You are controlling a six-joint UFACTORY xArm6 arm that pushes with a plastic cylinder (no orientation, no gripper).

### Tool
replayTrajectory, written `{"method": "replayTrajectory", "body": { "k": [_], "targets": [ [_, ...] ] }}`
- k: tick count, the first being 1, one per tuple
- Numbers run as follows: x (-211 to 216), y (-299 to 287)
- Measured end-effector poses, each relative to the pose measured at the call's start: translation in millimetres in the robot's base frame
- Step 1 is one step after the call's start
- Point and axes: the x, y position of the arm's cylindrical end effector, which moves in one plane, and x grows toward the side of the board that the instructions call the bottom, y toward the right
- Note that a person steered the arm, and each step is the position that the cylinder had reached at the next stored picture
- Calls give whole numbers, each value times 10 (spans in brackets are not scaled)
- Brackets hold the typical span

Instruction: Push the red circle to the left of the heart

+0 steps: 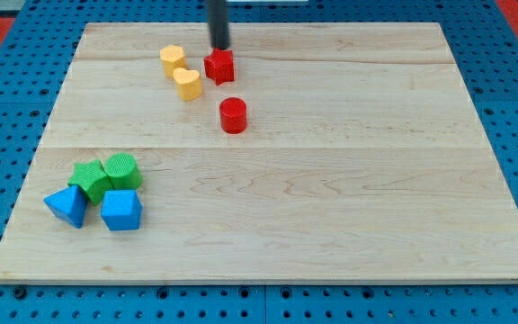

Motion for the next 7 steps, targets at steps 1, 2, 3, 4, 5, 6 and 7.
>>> {"method": "replayTrajectory", "body": {
  "k": [1, 2, 3, 4, 5, 6, 7],
  "targets": [
    [367, 922],
    [1059, 977],
    [1369, 495],
    [1718, -17],
    [1563, -755],
    [1735, -842],
    [1733, -626]
  ]
}}
